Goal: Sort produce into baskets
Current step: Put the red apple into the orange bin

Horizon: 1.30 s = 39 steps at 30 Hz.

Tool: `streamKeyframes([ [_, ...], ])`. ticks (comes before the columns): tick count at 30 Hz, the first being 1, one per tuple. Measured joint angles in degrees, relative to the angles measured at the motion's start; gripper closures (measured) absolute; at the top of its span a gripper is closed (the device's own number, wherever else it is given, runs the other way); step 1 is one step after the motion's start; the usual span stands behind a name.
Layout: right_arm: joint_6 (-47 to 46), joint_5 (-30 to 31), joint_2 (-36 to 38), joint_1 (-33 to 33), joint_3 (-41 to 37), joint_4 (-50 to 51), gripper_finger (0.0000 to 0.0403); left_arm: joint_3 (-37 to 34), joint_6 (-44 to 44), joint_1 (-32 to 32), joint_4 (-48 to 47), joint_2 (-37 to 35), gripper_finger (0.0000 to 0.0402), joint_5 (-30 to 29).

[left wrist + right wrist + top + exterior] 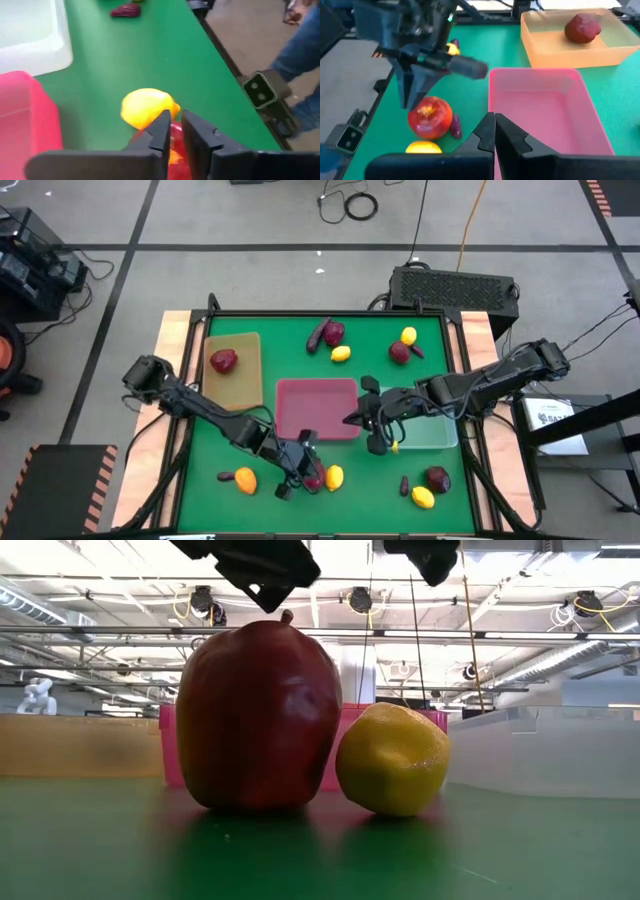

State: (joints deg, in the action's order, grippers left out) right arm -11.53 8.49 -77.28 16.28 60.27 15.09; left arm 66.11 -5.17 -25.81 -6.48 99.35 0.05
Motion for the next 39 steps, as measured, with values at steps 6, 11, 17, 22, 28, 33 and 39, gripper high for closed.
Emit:
streamKeyframes([
  [6,-2.8,0.0,0.0,0.0,0.0,1.6,0.0403,0.0,0.0,-0.1,-0.3,-0.1,0.0273,-0.1],
  [11,-3.0,0.0,0.0,0.0,0.0,1.6,0.0403,0.0,1.2,0.0,-0.6,0.1,0.022,1.0],
  [17,-3.3,0.0,0.0,0.0,0.0,1.6,0.0403,0.1,2.7,0.2,-0.4,2.5,0.0199,2.2],
  [22,-3.9,0.2,0.0,0.0,0.0,1.6,0.0403,0.1,3.0,0.2,-0.2,3.1,0.0198,2.8],
  [28,-3.9,0.2,0.0,0.0,0.0,1.5,0.0403,0.1,3.1,0.3,-0.1,3.1,0.0221,2.8],
  [33,-3.9,0.2,0.0,0.0,0.0,1.5,0.0403,0.1,3.0,0.8,-0.5,3.1,0.0268,2.8],
  [39,-3.9,0.3,0.0,0.0,0.0,1.5,0.0403,0.1,2.9,1.2,-1.8,3.1,0.0326,2.8],
])
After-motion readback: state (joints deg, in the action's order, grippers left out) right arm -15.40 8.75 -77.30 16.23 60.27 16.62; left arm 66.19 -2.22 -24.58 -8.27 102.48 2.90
